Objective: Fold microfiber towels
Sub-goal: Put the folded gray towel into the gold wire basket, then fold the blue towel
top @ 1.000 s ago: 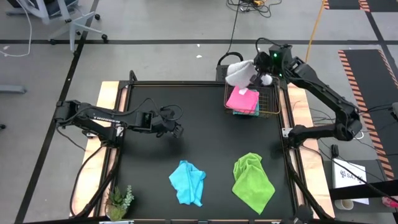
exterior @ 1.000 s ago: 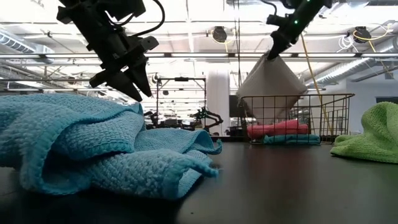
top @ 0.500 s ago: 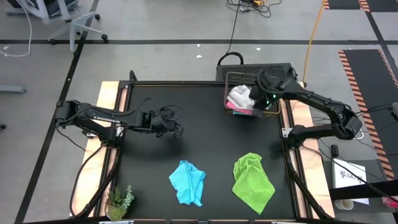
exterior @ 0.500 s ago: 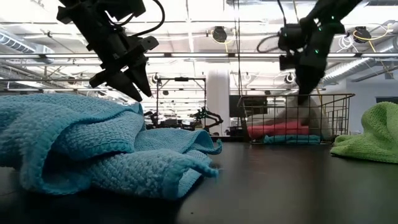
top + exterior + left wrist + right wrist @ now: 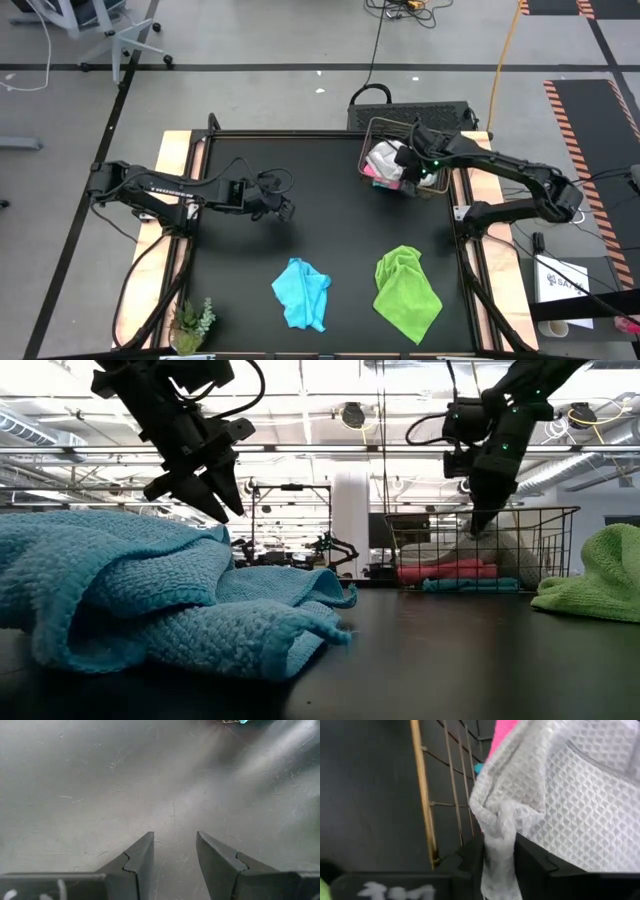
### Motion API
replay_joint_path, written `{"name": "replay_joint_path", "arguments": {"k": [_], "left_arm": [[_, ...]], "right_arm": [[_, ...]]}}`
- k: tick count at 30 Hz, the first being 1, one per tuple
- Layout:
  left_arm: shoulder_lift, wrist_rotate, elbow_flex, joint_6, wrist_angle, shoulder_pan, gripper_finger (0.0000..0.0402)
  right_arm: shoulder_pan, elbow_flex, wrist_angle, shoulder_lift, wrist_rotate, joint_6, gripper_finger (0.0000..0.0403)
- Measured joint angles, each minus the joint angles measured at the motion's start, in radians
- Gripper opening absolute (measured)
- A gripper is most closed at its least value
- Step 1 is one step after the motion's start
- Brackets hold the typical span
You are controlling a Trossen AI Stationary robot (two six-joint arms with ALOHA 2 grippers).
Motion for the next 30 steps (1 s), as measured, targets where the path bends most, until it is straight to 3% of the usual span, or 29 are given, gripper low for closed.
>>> {"name": "replay_joint_path", "arguments": {"k": [9, 21, 26, 30], "left_arm": [[0.000, 0.000, 0.000, 0.000, 0.000, 0.000, 0.0149], [0.000, 0.000, 0.000, 0.001, 0.000, 0.000, 0.0149], [0.000, 0.000, 0.000, 0.002, 0.000, 0.000, 0.0149], [0.000, 0.000, 0.000, 0.002, 0.000, 0.000, 0.0149]], "right_arm": [[0.062, 0.000, 0.023, -0.026, 0.010, 0.003, 0.0141], [0.052, 0.001, 0.041, -0.208, 0.121, -0.003, 0.0150], [0.048, 0.001, 0.023, -0.198, 0.159, 0.002, 0.0128], [0.048, 0.001, 0.033, -0.174, 0.163, 0.002, 0.0079]]}}
